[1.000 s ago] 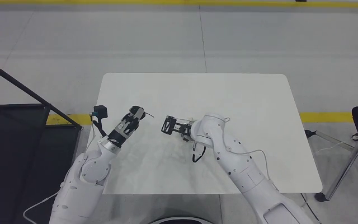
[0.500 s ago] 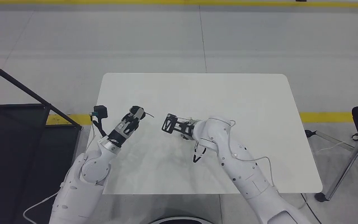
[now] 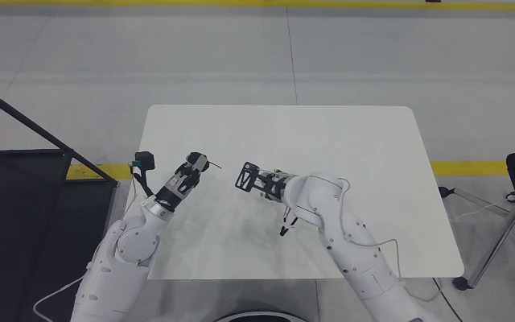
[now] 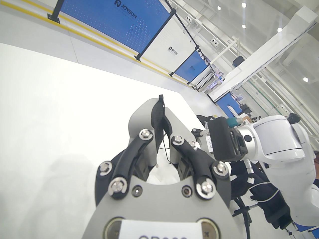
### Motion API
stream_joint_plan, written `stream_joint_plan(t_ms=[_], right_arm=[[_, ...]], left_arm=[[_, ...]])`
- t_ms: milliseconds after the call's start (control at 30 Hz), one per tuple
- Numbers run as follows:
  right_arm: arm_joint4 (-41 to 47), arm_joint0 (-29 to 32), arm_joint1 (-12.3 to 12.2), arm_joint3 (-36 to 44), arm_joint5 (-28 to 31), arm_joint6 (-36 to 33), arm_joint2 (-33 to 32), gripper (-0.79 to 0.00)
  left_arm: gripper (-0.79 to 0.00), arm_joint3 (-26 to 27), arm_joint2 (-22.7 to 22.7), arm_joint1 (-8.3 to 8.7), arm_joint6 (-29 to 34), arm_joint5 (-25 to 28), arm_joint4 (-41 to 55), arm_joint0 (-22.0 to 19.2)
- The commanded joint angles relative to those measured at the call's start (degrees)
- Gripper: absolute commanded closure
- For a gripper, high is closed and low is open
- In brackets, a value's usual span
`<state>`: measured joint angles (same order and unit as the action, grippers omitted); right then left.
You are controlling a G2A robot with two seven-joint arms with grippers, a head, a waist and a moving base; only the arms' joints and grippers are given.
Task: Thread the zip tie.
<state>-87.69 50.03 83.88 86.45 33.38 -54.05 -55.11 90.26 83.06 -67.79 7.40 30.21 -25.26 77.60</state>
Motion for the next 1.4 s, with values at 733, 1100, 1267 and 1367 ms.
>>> stream_joint_plan(t_ms=[733,1100,1267,1367], right_arm=[[2.6,-5.2,1.2,-10.2,-0.8,2.7,3.9,0.000],[3.1,-6.3,1.5,-12.0,-1.0,3.3,4.7,-0.025],[3.1,-6.4,1.5,-12.2,-1.1,3.4,4.8,-0.117],[3.2,-6.4,1.5,-12.2,-1.1,3.4,4.9,-0.126]], left_arm=[[0.000,0.0,0.0,0.00,0.0,0.0,0.0,0.0],[0.000,0.0,0.0,0.00,0.0,0.0,0.0,0.0],[0.000,0.0,0.0,0.00,0.0,0.0,0.0,0.0],[0.000,0.0,0.0,0.00,0.0,0.0,0.0,0.0]])
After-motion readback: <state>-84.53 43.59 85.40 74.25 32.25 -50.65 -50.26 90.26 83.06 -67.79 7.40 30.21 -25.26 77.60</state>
